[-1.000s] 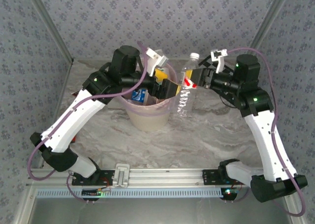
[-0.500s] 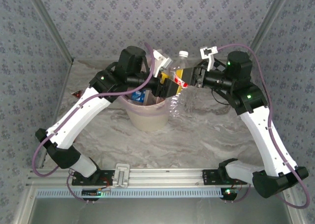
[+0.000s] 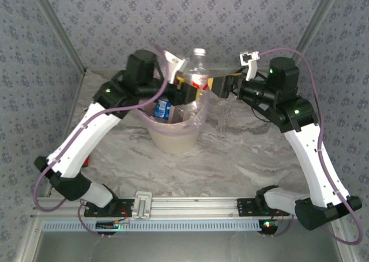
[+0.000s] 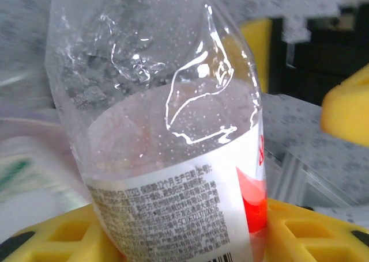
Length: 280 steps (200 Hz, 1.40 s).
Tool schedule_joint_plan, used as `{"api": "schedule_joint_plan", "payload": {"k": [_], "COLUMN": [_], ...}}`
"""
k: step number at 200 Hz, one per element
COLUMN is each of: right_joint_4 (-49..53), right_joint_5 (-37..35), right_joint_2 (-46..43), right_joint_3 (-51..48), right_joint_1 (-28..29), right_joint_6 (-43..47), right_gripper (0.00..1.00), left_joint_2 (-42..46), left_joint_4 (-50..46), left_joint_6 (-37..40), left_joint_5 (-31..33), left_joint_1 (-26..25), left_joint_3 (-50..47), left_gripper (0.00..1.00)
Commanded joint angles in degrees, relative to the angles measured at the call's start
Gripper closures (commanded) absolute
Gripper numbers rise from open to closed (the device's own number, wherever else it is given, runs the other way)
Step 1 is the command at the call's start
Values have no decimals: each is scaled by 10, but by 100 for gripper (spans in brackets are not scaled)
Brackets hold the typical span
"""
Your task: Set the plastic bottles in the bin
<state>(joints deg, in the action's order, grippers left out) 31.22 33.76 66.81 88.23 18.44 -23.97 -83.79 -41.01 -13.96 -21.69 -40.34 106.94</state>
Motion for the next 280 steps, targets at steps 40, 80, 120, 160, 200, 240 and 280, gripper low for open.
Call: {"api": "schedule_joint_plan", "payload": {"k": [40, 80, 120, 160, 200, 240, 280], "right_joint_4": [43, 55, 52, 48, 46, 48, 52], "right_joint_5": [-28, -21, -16, -15, -12, -7, -11], "right_joint_2": [-36, -34, -27, -18, -15, -13, -15], "right_joint_3": [-54, -60, -66, -65, -63, -61, -64], "right_joint_1": [-62, -80, -86, -86, -86, -84, -83], "right_joint_6": [14, 22, 21, 15, 9, 4, 4], "right_gripper": [0, 0, 0, 0, 0, 0, 1], "left_joint_2": [63, 88, 81, 77, 65, 33, 0], "left_joint_4": [-76, -94, -144, -144, -144, -132, -124], "left_joint_6": [-45, -47, -11, 15, 52, 88, 90], "left_joint_5": [133, 202, 256, 198, 208, 259, 254], "left_joint_1": [123, 120, 114, 111, 112, 112, 111], "left_joint_3": [-35, -93, -106, -94, -29, 0, -20], "left_gripper": [53, 50, 45, 20, 10, 15, 31]}}
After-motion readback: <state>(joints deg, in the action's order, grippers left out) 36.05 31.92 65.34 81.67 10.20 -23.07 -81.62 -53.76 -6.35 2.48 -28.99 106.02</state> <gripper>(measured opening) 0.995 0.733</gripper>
